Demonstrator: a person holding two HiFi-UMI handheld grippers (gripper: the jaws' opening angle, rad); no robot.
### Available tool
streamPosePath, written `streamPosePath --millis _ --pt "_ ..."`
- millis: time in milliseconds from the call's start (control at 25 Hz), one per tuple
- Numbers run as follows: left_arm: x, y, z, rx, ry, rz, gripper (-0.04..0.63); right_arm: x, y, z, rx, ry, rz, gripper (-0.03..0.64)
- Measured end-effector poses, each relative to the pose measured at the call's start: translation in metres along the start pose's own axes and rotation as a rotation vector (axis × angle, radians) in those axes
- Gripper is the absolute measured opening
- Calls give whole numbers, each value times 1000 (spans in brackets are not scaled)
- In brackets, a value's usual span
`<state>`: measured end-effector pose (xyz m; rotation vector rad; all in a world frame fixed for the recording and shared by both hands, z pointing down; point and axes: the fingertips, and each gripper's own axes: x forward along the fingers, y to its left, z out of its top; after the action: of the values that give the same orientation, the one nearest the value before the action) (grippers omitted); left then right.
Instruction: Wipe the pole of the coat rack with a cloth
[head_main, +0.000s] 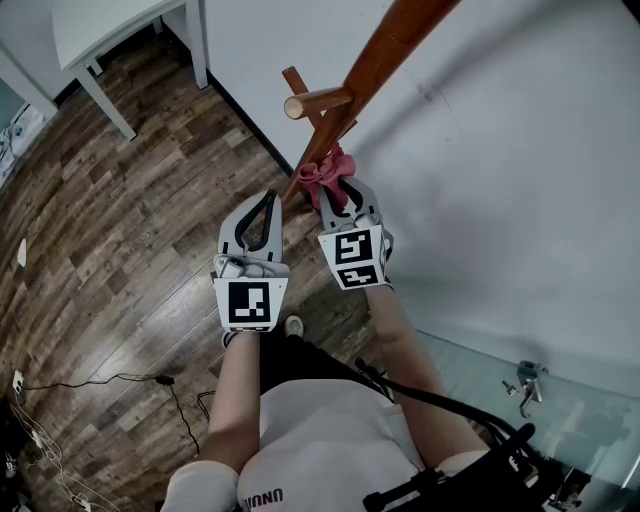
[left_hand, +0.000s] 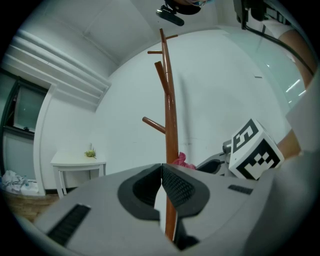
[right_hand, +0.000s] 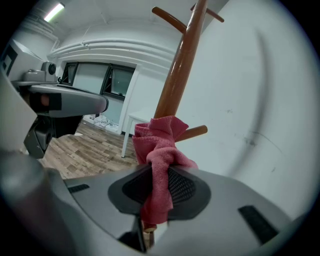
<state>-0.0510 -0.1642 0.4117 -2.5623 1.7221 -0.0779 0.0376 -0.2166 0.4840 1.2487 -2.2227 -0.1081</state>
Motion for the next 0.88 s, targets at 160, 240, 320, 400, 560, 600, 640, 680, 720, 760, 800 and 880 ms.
streamPosePath --millis 160,240,320,400,560,600,640,680,720,760,800,880 --pt "0 -1 2 -25 -13 6 16 1 2 -5 -6 13 4 84" --pt "1 0 4 -33 -27 10 17 2 3 -6 -7 21 7 86" --pt "1 0 0 -21 -3 2 17 4 5 -8 -8 30 11 85" --pt "1 0 2 -26 -21 6 16 5 6 -12 -8 41 14 86" --pt "0 -1 -3 -16 5 0 15 7 8 -17 -9 55 21 84" --pt "0 -1 -5 -18 17 -1 16 8 9 -18 -10 59 22 84" --pt "0 0 -6 -20 24 -1 17 8 10 -19 -11 62 24 85" --pt "0 0 -7 -21 26 -1 17 9 10 -20 -13 66 25 84" --pt "0 0 -7 -22 27 -2 16 9 11 -20 -15 69 26 84" --pt "0 -1 -7 -22 27 -2 16 9 11 -22 -17 72 27 84" --pt "0 -1 -7 -21 28 -3 16 8 11 -23 -18 74 27 86" --pt "1 -1 -8 -20 29 -3 17 8 10 -24 -20 75 26 84"
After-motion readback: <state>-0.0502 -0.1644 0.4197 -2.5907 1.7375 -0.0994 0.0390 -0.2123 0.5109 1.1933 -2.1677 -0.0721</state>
